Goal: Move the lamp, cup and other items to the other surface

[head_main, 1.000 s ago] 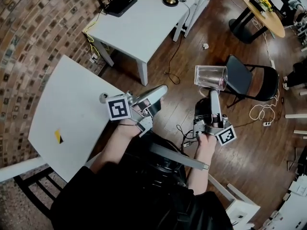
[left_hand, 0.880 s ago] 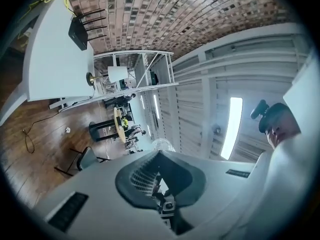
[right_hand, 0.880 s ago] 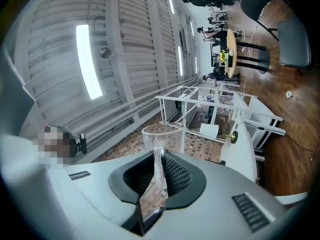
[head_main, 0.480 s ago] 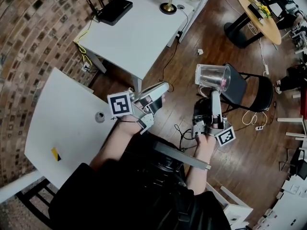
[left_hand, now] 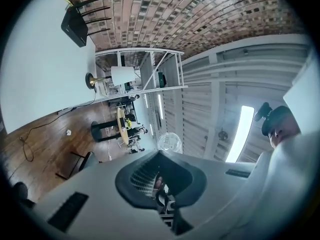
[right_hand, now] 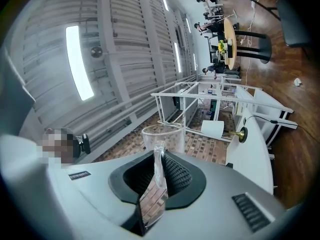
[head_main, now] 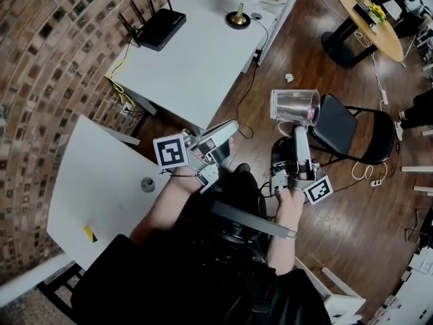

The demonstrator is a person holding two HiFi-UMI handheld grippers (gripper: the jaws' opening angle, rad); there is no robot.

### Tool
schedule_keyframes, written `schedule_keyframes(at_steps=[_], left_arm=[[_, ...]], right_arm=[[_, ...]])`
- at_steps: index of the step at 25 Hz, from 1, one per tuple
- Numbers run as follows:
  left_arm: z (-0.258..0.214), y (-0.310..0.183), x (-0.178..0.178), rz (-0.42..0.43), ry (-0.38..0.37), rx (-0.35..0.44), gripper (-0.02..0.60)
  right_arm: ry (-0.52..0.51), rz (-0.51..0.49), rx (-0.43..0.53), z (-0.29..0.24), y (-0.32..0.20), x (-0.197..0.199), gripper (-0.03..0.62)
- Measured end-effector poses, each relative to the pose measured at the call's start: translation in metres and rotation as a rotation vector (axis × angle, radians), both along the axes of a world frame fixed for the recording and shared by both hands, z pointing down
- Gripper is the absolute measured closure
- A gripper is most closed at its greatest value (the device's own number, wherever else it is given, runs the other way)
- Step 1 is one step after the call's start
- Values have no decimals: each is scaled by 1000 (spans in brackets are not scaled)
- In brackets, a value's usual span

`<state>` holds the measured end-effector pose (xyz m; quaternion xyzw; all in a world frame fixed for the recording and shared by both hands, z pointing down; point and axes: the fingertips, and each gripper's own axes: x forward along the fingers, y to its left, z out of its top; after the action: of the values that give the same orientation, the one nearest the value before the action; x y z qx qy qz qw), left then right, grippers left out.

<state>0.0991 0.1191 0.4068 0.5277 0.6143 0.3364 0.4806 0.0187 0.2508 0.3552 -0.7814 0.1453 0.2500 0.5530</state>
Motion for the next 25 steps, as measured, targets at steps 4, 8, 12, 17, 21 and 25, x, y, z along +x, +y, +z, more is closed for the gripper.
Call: schedule_keyframes(at_steps=[4, 8, 12, 17, 21, 25], left_arm=[[4, 27, 20, -22, 12, 28, 580], [6, 72, 51, -62, 20, 40, 580], [-5, 135, 80, -95, 42, 36, 581], [-16, 207, 108, -144, 67, 52, 580], [-14, 244, 120, -187, 61, 82, 580], [-13, 268, 133, -240, 59, 93, 580]], right_arm=[[7, -33, 22, 8, 31, 31, 543], [5, -97, 12, 13, 70, 75, 542], [17, -170, 7, 10, 123, 119, 542], [28, -218, -2, 3, 198, 156, 542], [27, -244, 19, 4, 244, 172, 543], [23, -283, 22, 2, 269, 181, 540]])
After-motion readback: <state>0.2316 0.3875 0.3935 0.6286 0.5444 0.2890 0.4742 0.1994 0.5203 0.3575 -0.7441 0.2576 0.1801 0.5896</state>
